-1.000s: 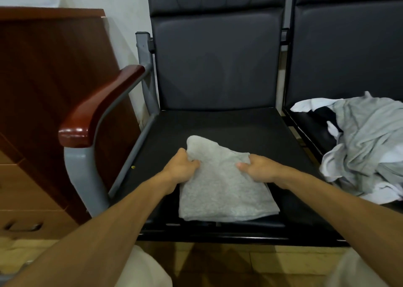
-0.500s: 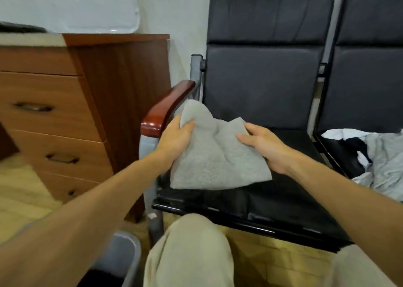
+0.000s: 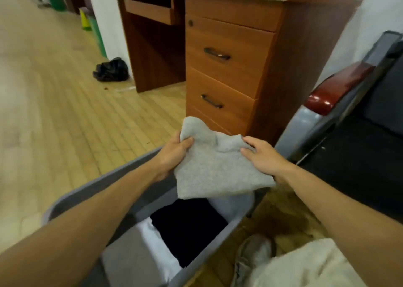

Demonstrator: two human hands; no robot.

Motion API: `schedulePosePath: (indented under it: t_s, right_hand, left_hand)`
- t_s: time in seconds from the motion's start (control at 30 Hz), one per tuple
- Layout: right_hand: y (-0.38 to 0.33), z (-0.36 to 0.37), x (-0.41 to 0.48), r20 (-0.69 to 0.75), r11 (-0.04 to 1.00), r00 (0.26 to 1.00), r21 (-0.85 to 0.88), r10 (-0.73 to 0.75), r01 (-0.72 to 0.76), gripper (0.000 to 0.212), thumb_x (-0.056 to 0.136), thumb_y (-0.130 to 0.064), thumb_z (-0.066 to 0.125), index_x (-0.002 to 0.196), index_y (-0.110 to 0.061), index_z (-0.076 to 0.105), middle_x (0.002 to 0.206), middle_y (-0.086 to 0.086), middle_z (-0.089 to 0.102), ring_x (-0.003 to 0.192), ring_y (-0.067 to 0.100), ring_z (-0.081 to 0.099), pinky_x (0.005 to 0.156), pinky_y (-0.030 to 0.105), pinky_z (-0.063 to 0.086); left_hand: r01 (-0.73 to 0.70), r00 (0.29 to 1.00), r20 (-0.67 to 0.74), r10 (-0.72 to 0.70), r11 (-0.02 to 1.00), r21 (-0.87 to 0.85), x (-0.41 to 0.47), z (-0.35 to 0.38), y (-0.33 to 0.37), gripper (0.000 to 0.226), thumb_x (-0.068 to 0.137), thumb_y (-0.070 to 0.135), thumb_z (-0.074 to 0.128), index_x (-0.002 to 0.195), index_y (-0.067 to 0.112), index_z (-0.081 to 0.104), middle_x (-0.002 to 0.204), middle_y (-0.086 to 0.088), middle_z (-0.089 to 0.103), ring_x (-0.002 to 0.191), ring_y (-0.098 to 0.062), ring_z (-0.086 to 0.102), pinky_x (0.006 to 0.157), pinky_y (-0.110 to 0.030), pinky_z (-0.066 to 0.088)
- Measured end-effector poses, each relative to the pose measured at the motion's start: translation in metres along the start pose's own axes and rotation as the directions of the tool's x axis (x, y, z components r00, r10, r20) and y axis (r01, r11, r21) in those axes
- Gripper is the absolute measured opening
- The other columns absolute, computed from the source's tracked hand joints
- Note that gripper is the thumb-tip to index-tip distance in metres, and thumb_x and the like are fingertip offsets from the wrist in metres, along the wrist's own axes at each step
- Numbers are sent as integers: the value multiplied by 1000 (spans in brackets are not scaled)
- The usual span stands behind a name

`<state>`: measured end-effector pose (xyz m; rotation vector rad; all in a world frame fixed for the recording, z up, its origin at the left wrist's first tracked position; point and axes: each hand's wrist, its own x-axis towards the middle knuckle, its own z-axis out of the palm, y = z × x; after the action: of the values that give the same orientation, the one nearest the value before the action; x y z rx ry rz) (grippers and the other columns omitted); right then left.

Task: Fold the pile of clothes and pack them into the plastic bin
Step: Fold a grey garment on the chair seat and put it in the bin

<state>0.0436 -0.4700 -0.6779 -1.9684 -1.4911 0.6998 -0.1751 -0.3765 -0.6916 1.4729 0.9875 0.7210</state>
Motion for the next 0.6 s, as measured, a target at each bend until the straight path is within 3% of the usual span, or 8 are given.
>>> schedulePosePath:
  t_s: [0.13, 0.23, 0.3, 0.4, 0.47, 0.53, 0.6]
  right_hand:
    - [-9, 85, 18, 137, 999, 991, 30, 11, -15, 43, 99, -23, 50, 141, -13, 47, 144, 5, 48, 134, 23, 43, 108, 37, 37]
    - [-26, 141, 21, 216, 998, 976, 64, -16, 3, 44, 100, -16, 50, 142, -9, 45, 145, 6, 46, 134, 21, 42, 100, 23, 34]
    - [-37, 172, 21, 260, 997, 965, 76, -39, 20, 44, 99, -13, 50, 142, -6, 43, 146, 7, 45, 134, 20, 41, 95, 16, 29]
    - [-49, 213, 13, 351, 996, 935, 87, -46, 17, 45, 99, -14, 51, 143, -7, 42, 146, 7, 44, 136, 20, 40, 101, 20, 30]
    - [-42, 240, 6, 416, 996, 909, 85, -18, -19, 41, 99, -13, 51, 140, -10, 47, 142, 9, 50, 129, 22, 48, 101, 27, 38]
    - [-32, 257, -3, 481, 992, 874, 59, 68, -110, 37, 98, -12, 49, 135, -18, 50, 127, 9, 59, 108, 22, 60, 82, 31, 51]
    - [-25, 262, -12, 499, 964, 840, 32, 213, -263, 37, 99, -11, 46, 135, -21, 45, 117, 8, 58, 88, 21, 65, 62, 30, 55]
  left_hand:
    - [123, 988, -86, -126, 992, -40, -34, -62, -64, 32, 101, 25, 45, 132, 29, 39, 126, 1, 55, 111, -15, 57, 94, -38, 51]
    - [179, 970, -156, -184, 983, -45, -66, -96, -94, 25, 101, 22, 44, 124, 28, 36, 122, 2, 52, 109, -13, 56, 81, -25, 50]
    - [252, 950, -190, -249, 968, -8, -85, -114, -111, 26, 101, 20, 45, 125, 23, 34, 123, -2, 49, 114, -19, 54, 79, -25, 50]
    - [413, 892, -244, -380, 905, 98, -111, -133, -130, 41, 101, 16, 43, 136, 13, 22, 123, -7, 45, 105, -22, 55, 71, -29, 54]
    - [548, 829, -214, -516, 826, 129, -126, -141, -141, 59, 101, 14, 41, 146, 13, 2, 114, -9, 49, 94, -26, 61, 68, -39, 59]
    - [693, 721, -106, -685, 707, 145, -138, -142, -145, 71, 101, 14, 39, 148, 15, -14, 111, -17, 55, 87, -36, 69, 66, -41, 60]
    - [747, 637, -52, -769, 599, 290, -140, -142, -148, 80, 101, 16, 43, 148, 16, -22, 113, -26, 60, 85, -37, 71, 72, -44, 60]
